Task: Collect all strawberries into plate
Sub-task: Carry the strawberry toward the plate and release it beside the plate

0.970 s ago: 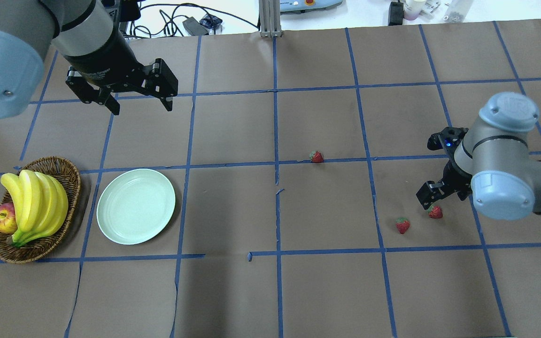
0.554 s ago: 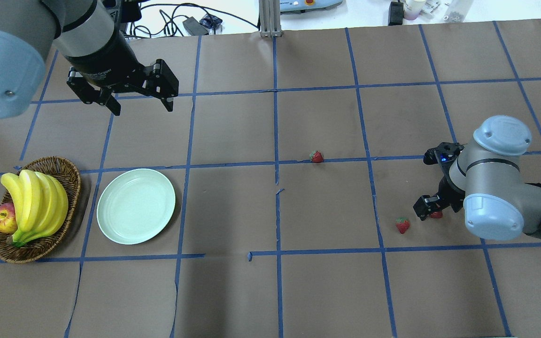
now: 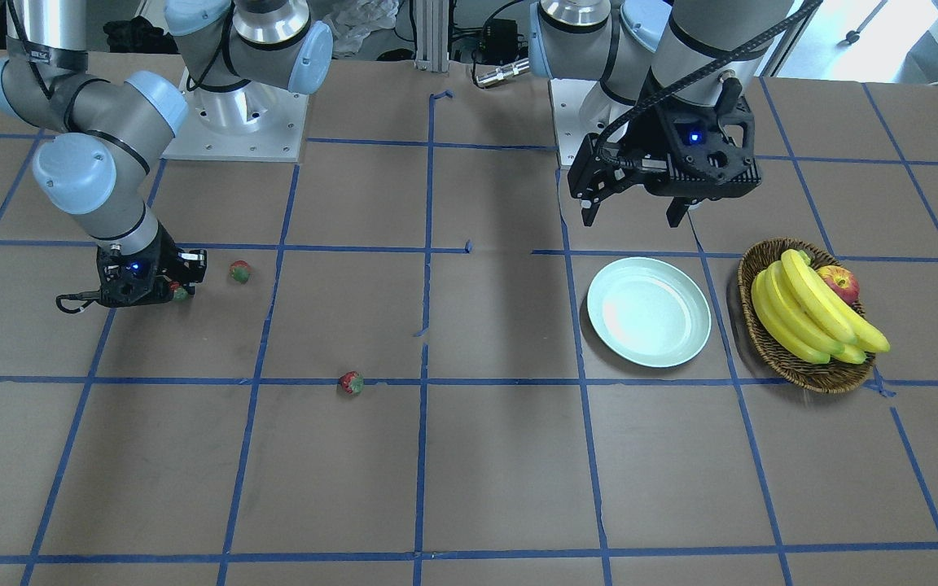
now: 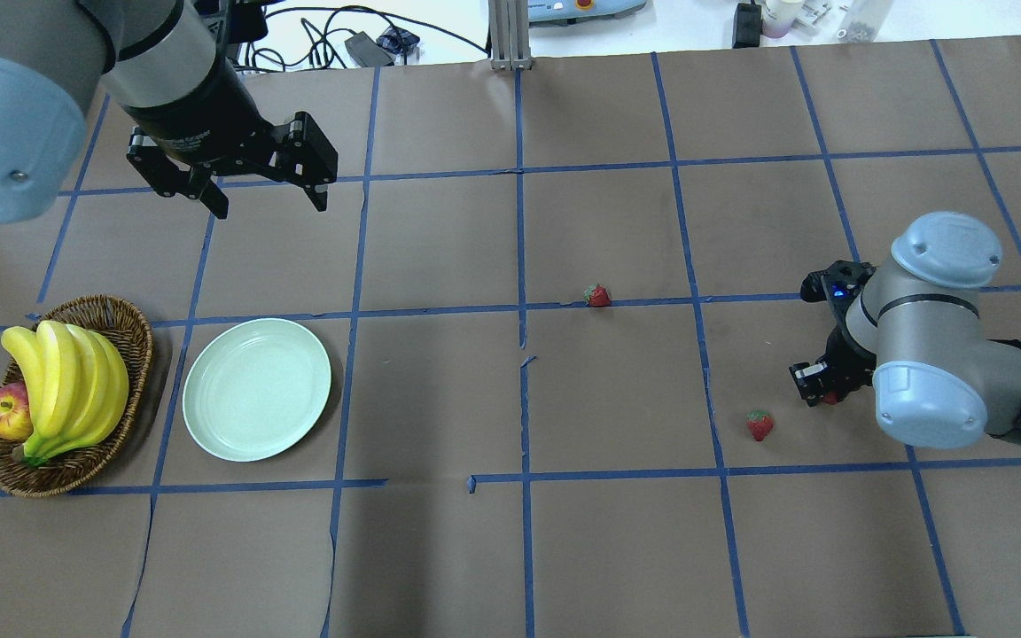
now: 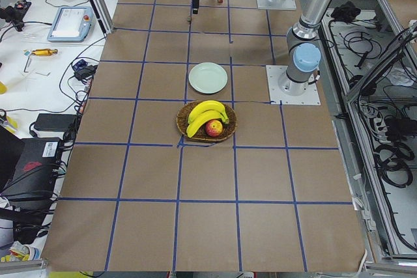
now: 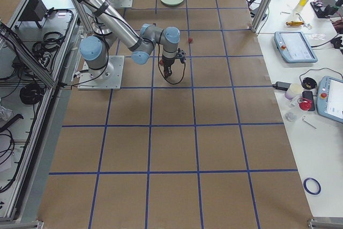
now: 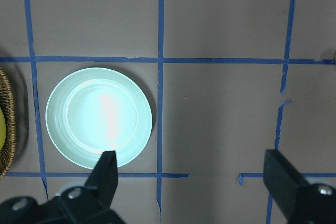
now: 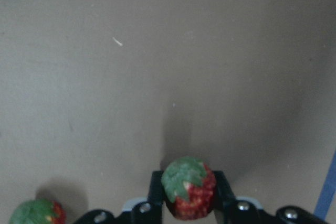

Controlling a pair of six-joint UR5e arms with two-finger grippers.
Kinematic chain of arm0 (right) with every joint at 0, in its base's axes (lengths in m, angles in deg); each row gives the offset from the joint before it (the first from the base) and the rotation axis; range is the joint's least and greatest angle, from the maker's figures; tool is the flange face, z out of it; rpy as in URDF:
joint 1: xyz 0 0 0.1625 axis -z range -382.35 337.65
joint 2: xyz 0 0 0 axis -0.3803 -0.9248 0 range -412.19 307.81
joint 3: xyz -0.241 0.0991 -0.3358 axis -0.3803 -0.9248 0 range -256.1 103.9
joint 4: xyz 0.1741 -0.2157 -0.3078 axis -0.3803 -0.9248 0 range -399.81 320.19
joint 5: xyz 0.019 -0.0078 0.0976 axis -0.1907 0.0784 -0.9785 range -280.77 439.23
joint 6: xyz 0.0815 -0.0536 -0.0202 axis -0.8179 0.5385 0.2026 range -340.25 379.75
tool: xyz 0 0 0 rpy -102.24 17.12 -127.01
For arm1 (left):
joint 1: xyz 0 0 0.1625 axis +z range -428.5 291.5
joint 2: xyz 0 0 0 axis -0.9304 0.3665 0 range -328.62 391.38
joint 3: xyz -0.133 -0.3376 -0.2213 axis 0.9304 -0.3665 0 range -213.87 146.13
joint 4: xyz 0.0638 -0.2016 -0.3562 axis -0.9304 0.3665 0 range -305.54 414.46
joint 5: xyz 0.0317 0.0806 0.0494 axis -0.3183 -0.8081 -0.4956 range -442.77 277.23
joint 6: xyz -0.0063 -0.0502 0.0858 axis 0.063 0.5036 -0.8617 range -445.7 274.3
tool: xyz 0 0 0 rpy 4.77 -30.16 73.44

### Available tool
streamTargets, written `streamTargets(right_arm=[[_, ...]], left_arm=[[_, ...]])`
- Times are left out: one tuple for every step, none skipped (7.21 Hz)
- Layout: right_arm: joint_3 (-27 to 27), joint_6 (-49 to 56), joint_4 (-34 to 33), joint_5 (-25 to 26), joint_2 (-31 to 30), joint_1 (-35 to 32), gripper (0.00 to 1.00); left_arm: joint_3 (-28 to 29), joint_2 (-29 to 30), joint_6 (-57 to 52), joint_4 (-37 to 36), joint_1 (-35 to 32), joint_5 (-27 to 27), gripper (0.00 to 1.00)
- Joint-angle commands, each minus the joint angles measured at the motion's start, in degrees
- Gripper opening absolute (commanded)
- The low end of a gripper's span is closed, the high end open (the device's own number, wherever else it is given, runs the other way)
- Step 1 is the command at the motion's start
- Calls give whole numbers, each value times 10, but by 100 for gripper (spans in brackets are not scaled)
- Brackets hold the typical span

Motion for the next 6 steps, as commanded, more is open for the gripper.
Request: streamTargets(right_arm=[[-99,-141,70,-16,6,-92,0],[-154,-278,103,-20,32,-175,0],[-190,-398,101,-21,54,-269,0],[-208,-515,100,-36,68,-341,0],[-214,-595,92,-75,83,-394,0],[-225,-646,69,-86,114,-439,0]], left_arm=[[1,-1,0,-1,0,-1,100],[1,0,0,-1,0,-1,100],[1,-1,0,-1,0,-1,100],[1,-1,0,-1,0,-1,100],[1,-1,0,0,0,-1,100],[1,-1,0,0,0,-1,100]])
